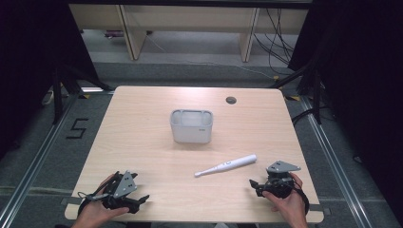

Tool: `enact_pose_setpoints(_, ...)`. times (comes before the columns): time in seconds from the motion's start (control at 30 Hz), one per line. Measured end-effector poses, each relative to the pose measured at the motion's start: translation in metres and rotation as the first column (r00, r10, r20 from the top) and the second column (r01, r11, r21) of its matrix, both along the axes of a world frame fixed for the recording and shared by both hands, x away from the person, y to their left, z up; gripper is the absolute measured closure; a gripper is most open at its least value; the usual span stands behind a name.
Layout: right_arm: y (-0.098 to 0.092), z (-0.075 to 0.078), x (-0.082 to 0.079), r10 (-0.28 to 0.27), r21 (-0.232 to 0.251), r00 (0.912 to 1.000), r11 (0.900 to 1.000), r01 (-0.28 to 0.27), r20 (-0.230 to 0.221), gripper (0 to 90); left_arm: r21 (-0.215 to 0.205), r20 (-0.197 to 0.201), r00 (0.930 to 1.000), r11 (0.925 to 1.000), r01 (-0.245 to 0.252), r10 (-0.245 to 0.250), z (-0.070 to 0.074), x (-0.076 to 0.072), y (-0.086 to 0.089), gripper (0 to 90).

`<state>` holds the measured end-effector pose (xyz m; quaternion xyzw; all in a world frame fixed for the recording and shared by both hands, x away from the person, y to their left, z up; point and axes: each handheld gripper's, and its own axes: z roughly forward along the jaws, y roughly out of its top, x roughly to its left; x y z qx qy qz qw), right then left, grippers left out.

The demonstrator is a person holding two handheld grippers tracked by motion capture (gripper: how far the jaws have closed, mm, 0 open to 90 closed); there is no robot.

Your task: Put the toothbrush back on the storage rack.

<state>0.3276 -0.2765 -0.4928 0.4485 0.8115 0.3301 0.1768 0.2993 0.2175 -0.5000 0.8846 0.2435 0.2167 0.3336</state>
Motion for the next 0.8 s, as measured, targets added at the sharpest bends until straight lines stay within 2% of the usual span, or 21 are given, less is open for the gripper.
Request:
enact_pose_setpoints(0.07,0.000,0.000,0.001,0.012,-0.004,0.9998,1.000,-0.012,0.018,21.9,0.005,0.002,1.0000,1.0000,0.006,-0.006,0.000,0.000,0.000,16.4)
enact_pose_setpoints(0.1,0.000,0.000,0.001,0.022,-0.002,0.9997,1.000,-0.022,0.008,24.6,0.005,0.002,1.0000,1.0000,0.006,-0.006,0.000,0.000,0.000,16.4)
enact_pose_setpoints(0.13,-0.001,0.000,0.004,0.051,-0.004,0.9985,0.999,-0.051,0.019,26.4,0.011,0.002,1.0000,0.9999,0.005,-0.005,0.000,0.001,0.000,16.4)
enact_pose_setpoints(0.2,0.001,0.002,0.002,0.023,-0.003,0.9997,1.000,-0.023,-0.006,26.3,0.015,0.002,1.0000,0.9999,0.005,-0.005,0.000,0.001,0.000,16.4)
enact_pose_setpoints(0.23,0.001,0.001,0.003,0.036,-0.018,0.9991,0.999,-0.035,0.021,26.3,0.015,0.002,1.0000,0.9999,0.005,-0.005,0.000,0.001,0.000,16.4)
enact_pose_setpoints(0.33,0.002,0.003,0.004,0.030,-0.023,0.9987,0.999,-0.029,0.042,26.4,0.019,-0.002,1.0000,0.9998,0.007,-0.007,0.001,0.000,0.000,16.4)
enact_pose_setpoints(0.37,0.002,0.003,0.005,0.043,-0.025,0.9977,0.999,-0.042,0.052,26.4,0.006,-0.004,1.0000,1.0000,0.003,-0.003,0.000,0.000,-0.001,16.4)
enact_pose_setpoints(0.4,0.003,0.004,0.004,0.020,-0.014,0.9990,1.000,-0.019,0.040,26.5,0.013,0.001,1.0000,0.9999,0.009,-0.009,0.000,0.000,0.000,16.4)
enact_pose_setpoints(0.47,0.002,0.004,0.007,0.040,-0.031,0.9972,0.999,-0.038,0.063,27.9,0.013,0.001,1.0000,0.9999,0.003,-0.003,0.000,0.000,0.000,16.4)
enact_pose_setpoints(0.53,0.003,0.004,0.007,0.038,-0.024,0.9976,0.999,-0.037,0.058,28.1,0.009,0.004,1.0000,1.0000,-0.001,0.001,0.000,0.000,0.000,16.4)
enact_pose_setpoints(0.57,0.005,0.005,0.007,0.019,-0.012,0.9989,1.000,-0.019,0.043,28.4,0.024,0.003,1.0000,0.9997,0.007,-0.007,0.001,0.000,0.001,16.4)
enact_pose_setpoints(0.6,0.005,0.006,0.009,0.023,-0.020,0.9985,1.000,-0.022,0.049,30.9,0.025,0.005,1.0000,0.9997,0.007,-0.007,0.001,0.000,0.001,16.4)
enact_pose_setpoints(0.63,0.007,0.005,0.009,0.016,0.000,0.9987,1.000,-0.016,0.048,32.0,0.009,0.005,1.0000,1.0000,0.000,0.000,0.000,0.000,0.001,16.4)
enact_pose_setpoints(0.67,0.006,0.008,0.011,0.033,-0.016,0.9984,0.999,-0.032,0.046,32.4,0.007,0.002,1.0000,1.0000,0.001,-0.001,0.000,0.000,0.000,16.4)
enact_pose_setpoints(0.73,0.004,0.011,0.016,0.046,-0.035,0.9931,0.998,-0.043,0.108,36.7,0.017,0.001,1.0000,0.9999,0.003,-0.003,0.000,0.000,0.001,16.5)
enact_pose_setpoints(0.77,0.004,0.011,0.016,0.046,-0.035,0.9931,0.998,-0.043,0.108,36.7,0.017,0.001,1.0000,0.9999,0.003,-0.003,0.000,0.000,0.001,16.4)
enact_pose_setpoints(0.8,0.005,0.012,0.016,0.035,-0.031,0.9954,0.999,-0.032,0.089,38.0,0.025,0.002,1.0000,0.9997,0.006,-0.006,0.000,0.001,0.001,16.4)
